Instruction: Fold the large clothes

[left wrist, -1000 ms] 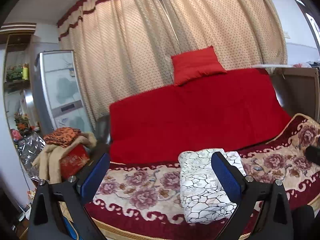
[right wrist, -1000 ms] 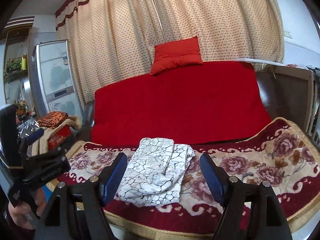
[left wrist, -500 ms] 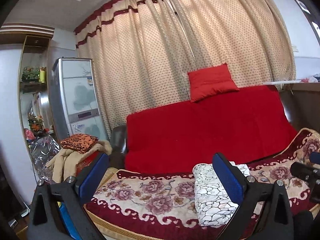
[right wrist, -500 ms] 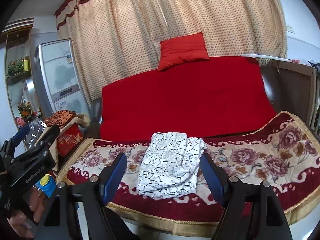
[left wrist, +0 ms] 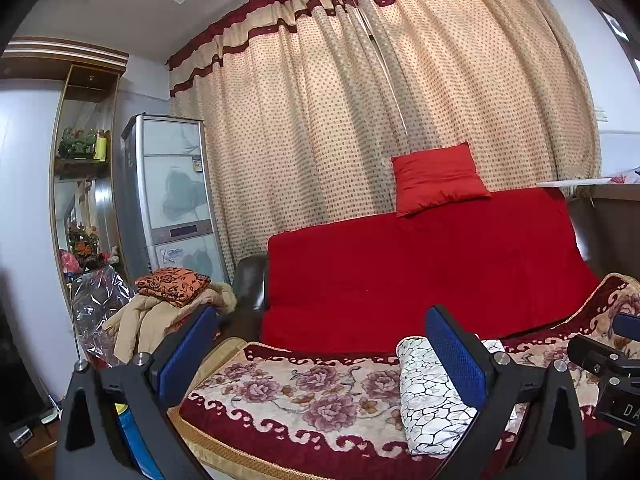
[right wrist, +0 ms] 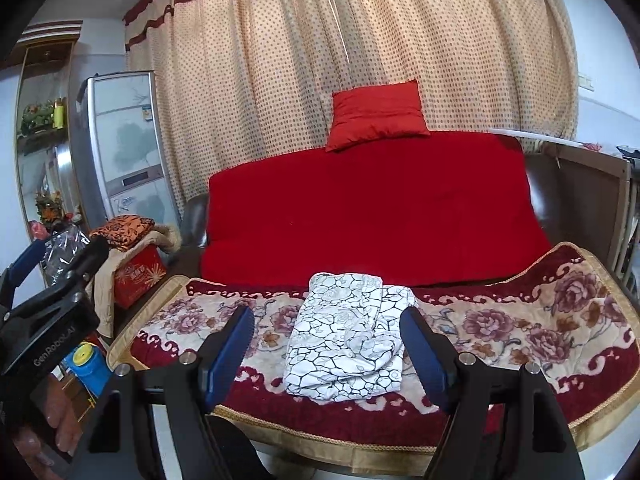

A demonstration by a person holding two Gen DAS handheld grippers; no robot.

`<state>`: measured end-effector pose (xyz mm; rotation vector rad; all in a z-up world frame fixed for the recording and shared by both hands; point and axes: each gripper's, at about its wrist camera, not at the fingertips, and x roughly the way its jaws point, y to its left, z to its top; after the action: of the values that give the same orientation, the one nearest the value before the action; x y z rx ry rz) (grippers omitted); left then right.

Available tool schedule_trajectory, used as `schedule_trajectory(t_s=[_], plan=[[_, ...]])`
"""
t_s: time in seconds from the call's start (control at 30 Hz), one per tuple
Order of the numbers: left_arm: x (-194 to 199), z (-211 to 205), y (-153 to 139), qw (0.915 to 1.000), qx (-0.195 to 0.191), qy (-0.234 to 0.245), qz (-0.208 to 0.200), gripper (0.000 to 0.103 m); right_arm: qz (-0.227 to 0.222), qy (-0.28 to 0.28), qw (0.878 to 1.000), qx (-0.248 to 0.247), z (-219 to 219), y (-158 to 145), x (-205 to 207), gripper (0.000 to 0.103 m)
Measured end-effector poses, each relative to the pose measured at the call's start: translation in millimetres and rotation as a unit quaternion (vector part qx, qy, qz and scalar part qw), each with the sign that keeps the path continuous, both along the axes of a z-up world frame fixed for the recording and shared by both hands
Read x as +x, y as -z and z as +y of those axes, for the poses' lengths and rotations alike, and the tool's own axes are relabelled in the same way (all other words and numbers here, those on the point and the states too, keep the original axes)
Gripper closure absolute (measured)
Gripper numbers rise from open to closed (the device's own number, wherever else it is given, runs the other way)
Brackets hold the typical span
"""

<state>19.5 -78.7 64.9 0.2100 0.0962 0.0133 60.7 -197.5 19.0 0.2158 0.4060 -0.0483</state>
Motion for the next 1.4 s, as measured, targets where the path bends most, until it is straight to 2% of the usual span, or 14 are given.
schedule_trajectory(t_s=[0.37, 0.93, 1.4], plan=[[-1, 17, -3, 0.9998, -0.015, -0.011, 0.001, 0.0, -0.013, 0.001, 1.0, -0.004, 9, -10, -6, 0.024], [-8, 32, -7, 0.9994, -0.03, -0.014, -0.006, 0.0, -0.01, 0.0, 1.0, -0.023, 23, -12, -7, 0.025], [0, 32, -3, 0.9995, -0.028, -0.011, 0.009, 0.0, 0.011, -0.012, 0.999, -0.03, 29, -1, 6, 0.025]])
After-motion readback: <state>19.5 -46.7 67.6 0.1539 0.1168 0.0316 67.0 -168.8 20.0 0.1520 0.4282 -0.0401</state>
